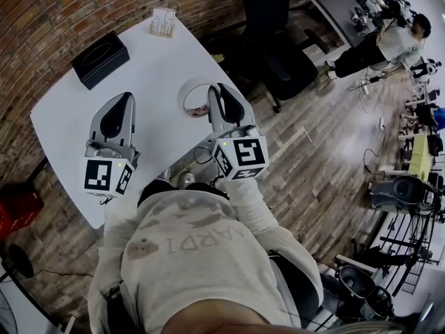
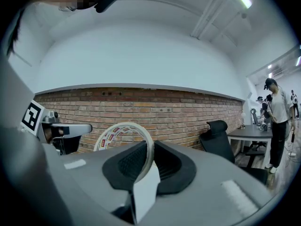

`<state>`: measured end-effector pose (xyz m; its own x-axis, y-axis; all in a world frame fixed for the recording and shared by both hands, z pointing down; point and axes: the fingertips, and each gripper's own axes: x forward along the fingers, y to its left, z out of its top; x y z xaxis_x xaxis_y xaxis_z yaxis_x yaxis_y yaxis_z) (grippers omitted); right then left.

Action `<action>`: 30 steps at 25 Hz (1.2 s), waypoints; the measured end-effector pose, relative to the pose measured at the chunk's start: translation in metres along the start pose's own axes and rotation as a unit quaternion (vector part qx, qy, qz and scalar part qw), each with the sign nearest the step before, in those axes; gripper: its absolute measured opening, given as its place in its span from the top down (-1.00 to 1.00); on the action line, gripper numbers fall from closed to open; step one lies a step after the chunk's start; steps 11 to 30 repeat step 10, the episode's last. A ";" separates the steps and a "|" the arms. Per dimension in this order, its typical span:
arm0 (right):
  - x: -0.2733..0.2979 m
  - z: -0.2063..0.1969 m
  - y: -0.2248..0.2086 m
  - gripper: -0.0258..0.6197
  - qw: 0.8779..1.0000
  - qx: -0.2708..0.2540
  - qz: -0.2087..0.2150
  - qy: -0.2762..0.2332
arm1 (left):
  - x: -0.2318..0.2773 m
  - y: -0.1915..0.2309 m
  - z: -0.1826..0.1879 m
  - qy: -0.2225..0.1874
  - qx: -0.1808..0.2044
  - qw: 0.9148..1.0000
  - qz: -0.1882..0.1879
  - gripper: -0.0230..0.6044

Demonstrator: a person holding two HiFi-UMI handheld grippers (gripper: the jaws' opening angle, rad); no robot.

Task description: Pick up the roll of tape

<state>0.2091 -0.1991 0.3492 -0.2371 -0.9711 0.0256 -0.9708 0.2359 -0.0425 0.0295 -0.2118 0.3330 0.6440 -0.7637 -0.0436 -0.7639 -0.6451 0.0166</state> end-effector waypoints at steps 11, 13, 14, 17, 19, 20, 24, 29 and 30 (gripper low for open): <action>0.001 0.001 -0.001 0.74 1.000 0.000 -0.005 -0.005 | 0.002 0.001 0.000 -0.003 -0.001 1.000 -0.004 0.92; 0.001 0.001 -0.001 0.74 1.000 0.000 -0.005 -0.005 | 0.002 0.001 0.000 -0.003 -0.001 1.000 -0.004 0.92; 0.001 0.001 -0.001 0.74 1.000 0.000 -0.005 -0.005 | 0.002 0.001 0.000 -0.003 -0.001 1.000 -0.004 0.92; 0.001 0.001 -0.001 0.74 1.000 0.000 -0.005 -0.005 | 0.002 0.001 0.000 -0.003 -0.001 1.000 -0.004 0.92; 0.001 0.001 -0.001 0.74 1.000 0.000 -0.005 -0.005 | 0.002 0.001 0.000 -0.003 -0.001 1.000 -0.004 0.92; 0.001 0.001 -0.001 0.74 1.000 0.000 -0.005 -0.005 | 0.002 0.001 0.000 -0.003 -0.001 1.000 -0.004 0.92; 0.001 0.001 -0.001 0.74 1.000 0.000 -0.005 -0.005 | 0.002 0.001 0.000 -0.003 -0.001 1.000 -0.004 0.92; 0.001 0.001 -0.001 0.74 1.000 0.000 -0.005 -0.005 | 0.002 0.001 0.000 -0.003 -0.001 1.000 -0.004 0.92; 0.001 0.001 -0.001 0.74 1.000 0.000 -0.005 -0.005 | 0.002 0.001 0.000 -0.003 -0.001 1.000 -0.004 0.92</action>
